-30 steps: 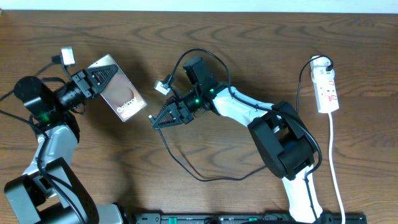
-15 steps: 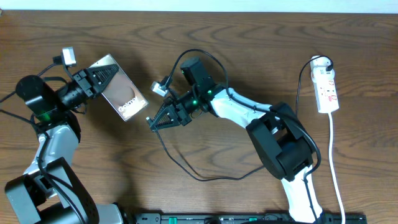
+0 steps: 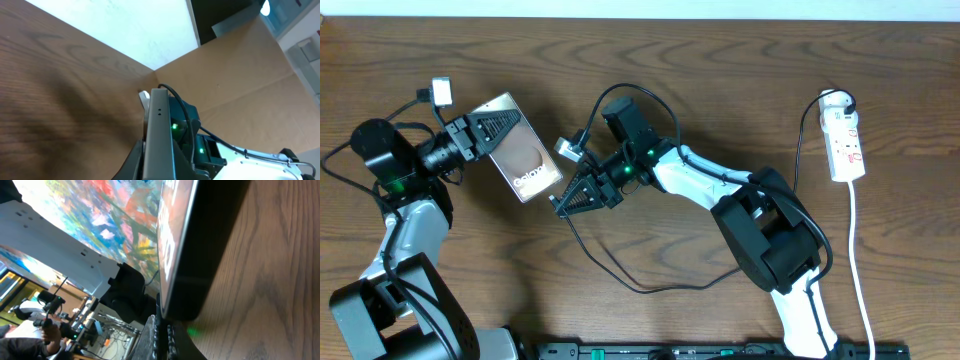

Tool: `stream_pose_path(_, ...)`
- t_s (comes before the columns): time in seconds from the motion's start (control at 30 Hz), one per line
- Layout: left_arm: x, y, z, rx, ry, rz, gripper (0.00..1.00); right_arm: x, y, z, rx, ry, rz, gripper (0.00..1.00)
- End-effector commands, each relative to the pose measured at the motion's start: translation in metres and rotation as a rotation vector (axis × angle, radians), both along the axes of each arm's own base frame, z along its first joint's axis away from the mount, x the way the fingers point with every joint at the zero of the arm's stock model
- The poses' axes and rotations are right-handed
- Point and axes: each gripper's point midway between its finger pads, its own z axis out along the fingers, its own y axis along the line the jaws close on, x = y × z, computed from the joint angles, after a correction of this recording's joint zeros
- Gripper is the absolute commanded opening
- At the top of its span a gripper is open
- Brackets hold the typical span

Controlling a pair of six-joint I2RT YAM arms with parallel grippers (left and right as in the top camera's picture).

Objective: Plug charger to phone and switch on socket

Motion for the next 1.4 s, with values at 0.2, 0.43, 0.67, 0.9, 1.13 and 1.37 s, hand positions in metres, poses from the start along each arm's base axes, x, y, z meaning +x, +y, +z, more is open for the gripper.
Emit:
stream_pose_path(0.2,-0.005,-0.005,0.004,0.014,-0.032,-0.044,0.07,-0.006,0.002,0.009,0.053,-0.038,0.031,0.01)
stream_pose_path(0.43,-0.003,-0.012,0.003,0.015,-0.032,-0.053,0.07,-0.008,0.004,0.010,0.058,-0.043,0.037,0.01)
stream_pose_path(0.67,-0.003,-0.012,0.003,0.021,-0.042,-0.050,0.07,-0.008,0.004,0.010,0.058,-0.044,0.037,0.01)
stream_pose_path(0.9,-0.003,-0.012,0.003,0.021,-0.041,-0.050,0.07,-0.008,0.004,0.010,0.061,-0.048,0.037,0.01)
stream_pose_path(1.13,-0.007,-0.014,0.000,0.022,-0.043,-0.066,0.07,-0.007,0.005,0.011,0.066,-0.053,0.037,0.01)
stream_pose_path(1.37,-0.008,-0.014,-0.004,0.021,-0.039,-0.065,0.08,-0.007,0.005,0.011,0.069,-0.057,0.037,0.01)
